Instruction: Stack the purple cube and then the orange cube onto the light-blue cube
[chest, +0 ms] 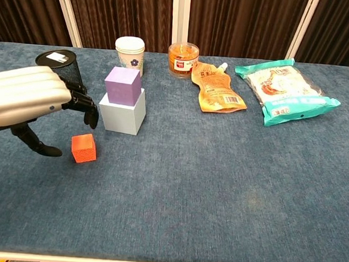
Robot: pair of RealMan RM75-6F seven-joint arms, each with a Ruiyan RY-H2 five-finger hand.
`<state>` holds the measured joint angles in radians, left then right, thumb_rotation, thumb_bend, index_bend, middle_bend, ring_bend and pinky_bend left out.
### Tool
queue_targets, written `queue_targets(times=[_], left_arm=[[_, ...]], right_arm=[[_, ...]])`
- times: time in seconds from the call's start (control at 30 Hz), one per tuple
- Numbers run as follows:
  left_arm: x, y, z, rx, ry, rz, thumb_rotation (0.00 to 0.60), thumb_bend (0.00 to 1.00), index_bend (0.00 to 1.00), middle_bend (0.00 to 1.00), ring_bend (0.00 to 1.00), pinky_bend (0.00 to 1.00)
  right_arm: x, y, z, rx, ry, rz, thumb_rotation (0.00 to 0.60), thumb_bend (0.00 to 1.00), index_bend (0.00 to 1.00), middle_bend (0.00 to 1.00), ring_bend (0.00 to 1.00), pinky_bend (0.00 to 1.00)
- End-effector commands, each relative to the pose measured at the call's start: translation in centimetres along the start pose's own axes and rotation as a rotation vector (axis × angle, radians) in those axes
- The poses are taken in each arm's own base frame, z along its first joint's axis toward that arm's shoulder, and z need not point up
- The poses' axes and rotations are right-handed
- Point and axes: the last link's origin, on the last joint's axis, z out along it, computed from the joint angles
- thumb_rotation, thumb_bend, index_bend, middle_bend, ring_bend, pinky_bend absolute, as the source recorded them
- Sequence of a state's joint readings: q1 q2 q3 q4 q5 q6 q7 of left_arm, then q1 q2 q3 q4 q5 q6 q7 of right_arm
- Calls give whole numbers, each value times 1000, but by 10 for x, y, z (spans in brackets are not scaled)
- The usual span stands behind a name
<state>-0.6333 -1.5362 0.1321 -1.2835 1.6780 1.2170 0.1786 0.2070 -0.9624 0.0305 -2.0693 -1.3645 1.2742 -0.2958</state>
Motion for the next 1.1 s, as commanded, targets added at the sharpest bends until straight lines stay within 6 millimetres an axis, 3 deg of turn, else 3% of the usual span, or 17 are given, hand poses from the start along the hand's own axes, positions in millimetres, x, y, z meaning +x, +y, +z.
queue_targets(times=[0.03, 0.33, 1.1], left_arm=[[-1, 3, -1, 89, -40, -46, 600, 84, 460, 509, 392, 493], [2, 10, 2, 214, -111, -155, 600, 71, 476, 514, 400, 493], [1, 25, 23, 398, -161, -200, 600, 52, 497, 521, 404, 491]], right_arm=[[0, 0, 0, -1, -2, 1, 600, 294, 0, 69, 0, 0], [-1, 1, 0, -1, -3, 1, 600, 294, 0, 70, 0, 0], [0, 2, 0, 4, -6, 1, 600, 294, 0, 71, 0, 0]])
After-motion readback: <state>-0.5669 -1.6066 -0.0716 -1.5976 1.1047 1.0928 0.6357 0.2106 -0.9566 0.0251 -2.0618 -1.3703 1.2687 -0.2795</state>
